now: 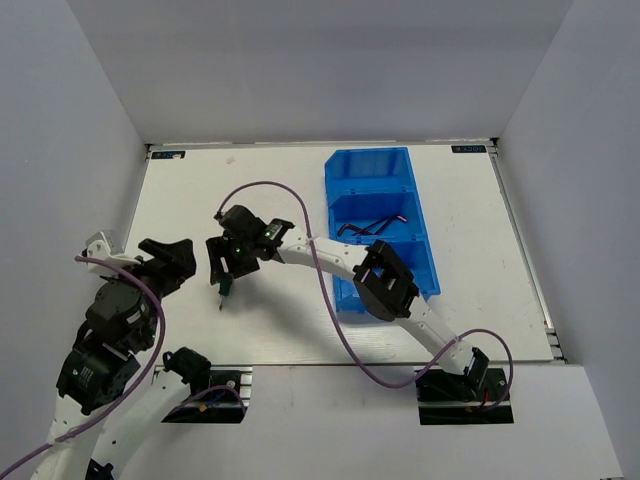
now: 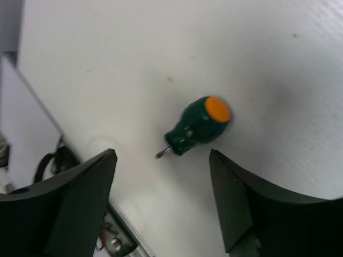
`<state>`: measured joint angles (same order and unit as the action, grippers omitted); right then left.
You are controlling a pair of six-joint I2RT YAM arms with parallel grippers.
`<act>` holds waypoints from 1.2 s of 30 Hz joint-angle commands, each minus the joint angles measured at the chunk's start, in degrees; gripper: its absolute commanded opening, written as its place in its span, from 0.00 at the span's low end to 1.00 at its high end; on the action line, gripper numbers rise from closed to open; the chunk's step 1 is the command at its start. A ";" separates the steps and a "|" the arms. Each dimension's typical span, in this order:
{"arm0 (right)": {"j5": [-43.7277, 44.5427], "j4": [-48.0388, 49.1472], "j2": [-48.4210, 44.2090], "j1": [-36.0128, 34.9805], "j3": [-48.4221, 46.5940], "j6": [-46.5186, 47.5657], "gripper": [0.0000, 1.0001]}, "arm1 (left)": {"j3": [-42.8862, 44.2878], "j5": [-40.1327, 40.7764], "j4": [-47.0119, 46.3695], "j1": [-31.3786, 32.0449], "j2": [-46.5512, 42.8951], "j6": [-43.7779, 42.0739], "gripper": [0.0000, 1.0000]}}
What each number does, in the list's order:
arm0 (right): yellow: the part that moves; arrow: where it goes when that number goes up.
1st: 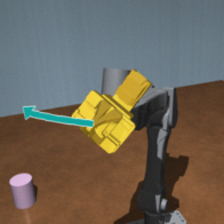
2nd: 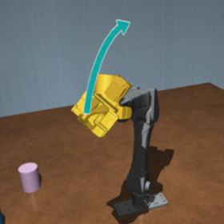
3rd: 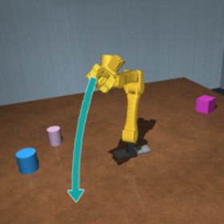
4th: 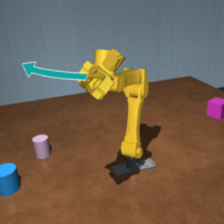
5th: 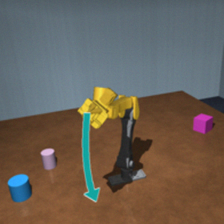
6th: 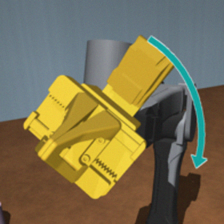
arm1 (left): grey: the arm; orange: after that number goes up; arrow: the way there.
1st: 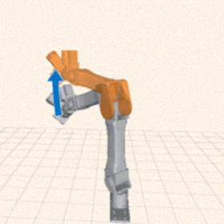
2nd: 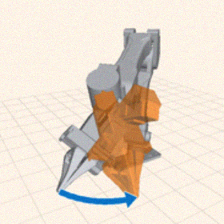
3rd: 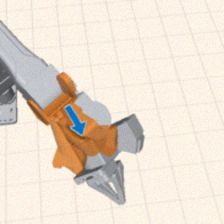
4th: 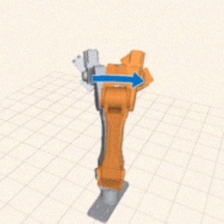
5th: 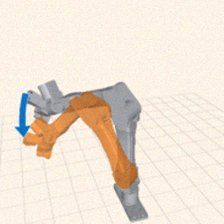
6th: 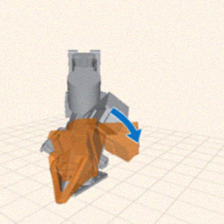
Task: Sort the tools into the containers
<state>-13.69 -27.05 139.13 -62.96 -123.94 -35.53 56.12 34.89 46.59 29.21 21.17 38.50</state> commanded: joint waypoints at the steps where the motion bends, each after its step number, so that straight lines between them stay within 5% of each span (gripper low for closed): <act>1: 10.51 2.01 2.98 -1.20 -3.15 -2.62 0.72 | 0.84 -1.32 2.80 0.14 -0.51 0.17 0.83; 5: 15.60 0.77 4.13 -2.34 -3.59 -2.44 0.64 | 0.84 -1.85 4.91 0.14 -2.01 1.40 0.82; 13: 22.39 1.21 6.85 -4.98 -4.64 -2.27 0.64 | 0.84 -3.42 7.20 0.14 -5.00 3.25 0.80; 23: 28.29 -5.38 4.84 -5.87 0.44 9.50 0.08 | -1.88 -7.12 6.06 0.14 -3.95 3.25 0.73; 24: 24.28 -4.34 2.66 -5.16 4.02 10.47 0.00 | -3.19 -8.17 5.36 0.14 -3.94 3.25 0.70; 26: 18.30 -2.05 0.89 -3.07 6.24 16.09 0.00 | -4.61 -9.31 4.22 0.14 -3.06 3.25 0.57; 27: 3.56 -0.48 -1.90 -1.05 6.60 19.93 0.00 | -6.18 -10.62 3.08 0.14 -2.37 2.64 0.51; 30: -16.96 0.85 -6.56 3.53 7.13 27.86 0.00 | -9.52 -12.21 0.45 0.14 -2.36 2.63 0.34; 36: -35.15 -8.00 -15.54 14.07 9.76 49.37 0.00 | -14.28 -13.71 -3.52 0.14 -4.82 2.10 0.31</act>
<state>-31.77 -30.41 133.19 -52.84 -114.72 -2.31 42.65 22.81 46.74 29.21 17.50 41.12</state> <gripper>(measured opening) 0.449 0.308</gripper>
